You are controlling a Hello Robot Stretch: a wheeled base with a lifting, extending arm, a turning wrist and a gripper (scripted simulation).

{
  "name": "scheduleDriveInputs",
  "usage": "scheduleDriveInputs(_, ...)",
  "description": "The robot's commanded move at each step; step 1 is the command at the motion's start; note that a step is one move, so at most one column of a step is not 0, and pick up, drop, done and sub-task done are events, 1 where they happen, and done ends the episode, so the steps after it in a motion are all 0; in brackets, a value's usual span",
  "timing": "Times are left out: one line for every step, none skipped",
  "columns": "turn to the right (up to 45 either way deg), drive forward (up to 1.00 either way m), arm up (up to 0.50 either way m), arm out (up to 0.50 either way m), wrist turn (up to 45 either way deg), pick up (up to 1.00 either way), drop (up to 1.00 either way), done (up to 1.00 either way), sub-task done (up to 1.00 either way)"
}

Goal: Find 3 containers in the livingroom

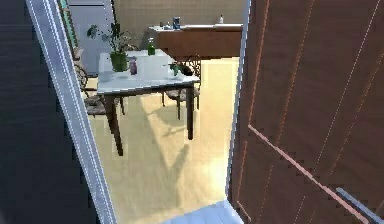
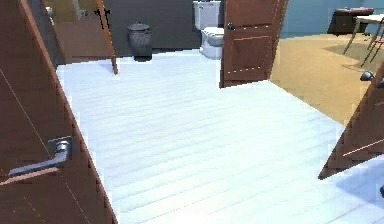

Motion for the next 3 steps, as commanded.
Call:
scheduleDriveInputs(0.0,1.0,0.0,0.0,0.0,0.0,0.0,0.0,0.0)
scheduleDriveInputs(0.0,0.5,0.0,0.0,0.0,0.0,0.0,0.0,0.0)
scheduleDriveInputs(45.0,0.0,0.0,0.0,0.0,0.0,0.0,0.0,0.0)
